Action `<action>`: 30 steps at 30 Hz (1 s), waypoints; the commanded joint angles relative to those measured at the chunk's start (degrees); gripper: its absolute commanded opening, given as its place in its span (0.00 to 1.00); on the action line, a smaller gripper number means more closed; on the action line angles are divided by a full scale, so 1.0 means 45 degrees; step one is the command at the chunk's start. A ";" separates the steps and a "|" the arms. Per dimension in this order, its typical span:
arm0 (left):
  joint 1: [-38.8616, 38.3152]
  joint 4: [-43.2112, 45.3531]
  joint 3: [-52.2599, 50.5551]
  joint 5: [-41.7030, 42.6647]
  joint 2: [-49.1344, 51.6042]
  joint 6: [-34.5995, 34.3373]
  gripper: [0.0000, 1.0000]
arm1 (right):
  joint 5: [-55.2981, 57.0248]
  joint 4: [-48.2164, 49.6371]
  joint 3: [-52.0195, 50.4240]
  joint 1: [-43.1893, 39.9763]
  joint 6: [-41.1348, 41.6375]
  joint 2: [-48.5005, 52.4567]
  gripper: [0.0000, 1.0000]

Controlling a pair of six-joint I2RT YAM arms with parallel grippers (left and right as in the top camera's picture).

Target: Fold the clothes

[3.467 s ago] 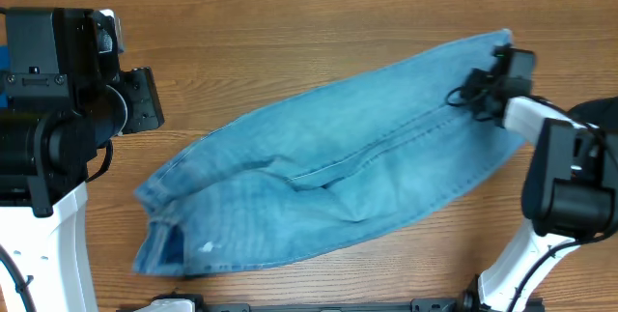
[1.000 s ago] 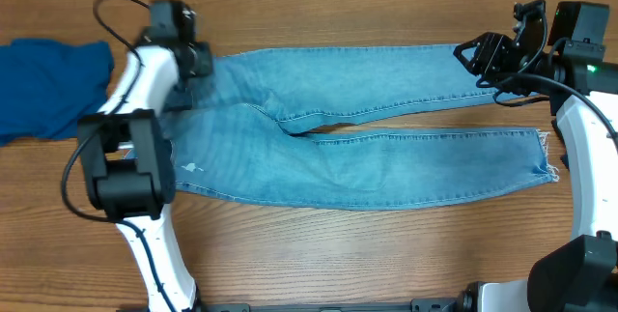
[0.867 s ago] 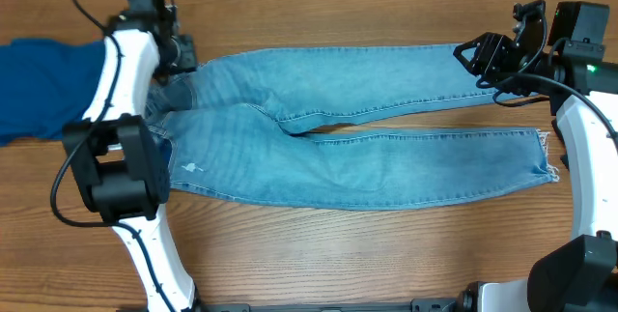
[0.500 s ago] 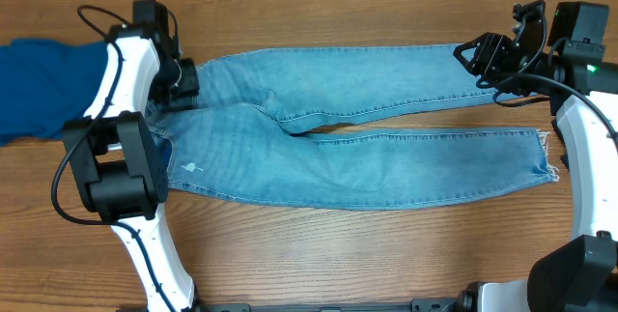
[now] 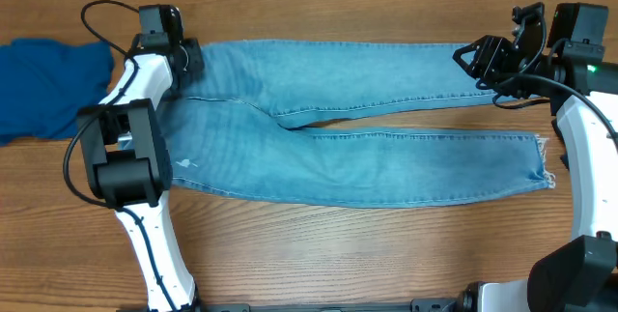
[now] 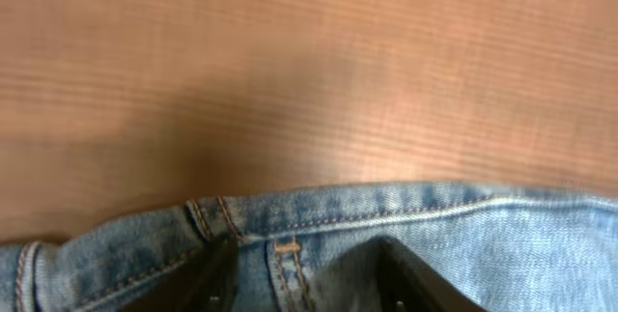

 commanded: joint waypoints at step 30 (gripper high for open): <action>-0.0369 -1.1846 0.5085 0.0991 0.0826 -0.0005 0.54 | -0.0311 -0.0384 0.0233 -0.0068 0.0034 -0.0442 0.52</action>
